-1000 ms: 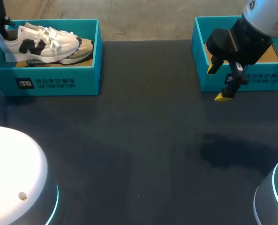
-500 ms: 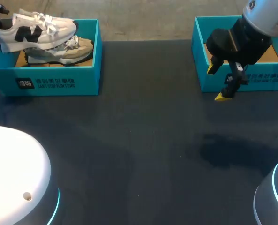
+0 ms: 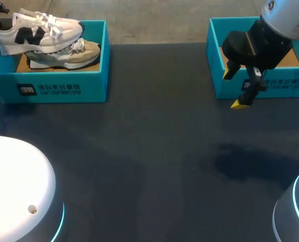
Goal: Take the shoe out of the shoebox, open the shoe tongue, remove and reinsert the insole, then place the shoe into the shoebox
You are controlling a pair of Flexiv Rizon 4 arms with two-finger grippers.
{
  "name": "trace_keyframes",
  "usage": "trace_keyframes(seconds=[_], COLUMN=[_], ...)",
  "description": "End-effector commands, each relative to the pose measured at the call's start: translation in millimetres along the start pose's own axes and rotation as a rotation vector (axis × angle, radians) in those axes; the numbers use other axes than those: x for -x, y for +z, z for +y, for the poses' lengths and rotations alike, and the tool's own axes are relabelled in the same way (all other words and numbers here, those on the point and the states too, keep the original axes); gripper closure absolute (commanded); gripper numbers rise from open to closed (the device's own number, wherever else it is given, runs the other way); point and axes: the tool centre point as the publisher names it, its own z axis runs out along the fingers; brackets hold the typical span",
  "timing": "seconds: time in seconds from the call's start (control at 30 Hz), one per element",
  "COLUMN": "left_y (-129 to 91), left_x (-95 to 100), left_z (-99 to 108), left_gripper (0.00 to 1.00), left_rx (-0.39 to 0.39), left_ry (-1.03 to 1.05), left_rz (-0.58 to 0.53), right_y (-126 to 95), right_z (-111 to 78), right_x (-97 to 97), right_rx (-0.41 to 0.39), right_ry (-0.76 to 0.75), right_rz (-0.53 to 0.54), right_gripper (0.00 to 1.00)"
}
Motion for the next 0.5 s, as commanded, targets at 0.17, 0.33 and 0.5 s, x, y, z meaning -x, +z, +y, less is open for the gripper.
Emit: trace_keyframes(seconds=[0.17, 0.33, 0.5], left_y=[-1.8, -7.9, -16.1], left_x=[-0.2, 8.5, 20.4], left_z=[-1.8, -21.8, -40.4], left_gripper=[1.00, 1.00, 1.00], left_rx=[0.004, 0.010, 0.031], left_ry=[0.001, -0.016, -0.040], left_rz=[0.000, 0.012, 0.023], right_y=[1.2, 1.2, 1.2], right_z=[0.9, 0.9, 0.9], right_x=[1.2, 1.2, 1.2], right_rx=[-0.003, -0.003, -0.003], right_ry=[0.001, 0.001, 0.001], right_rz=[0.002, 0.002, 0.002], right_gripper=[0.00, 0.00, 0.00])
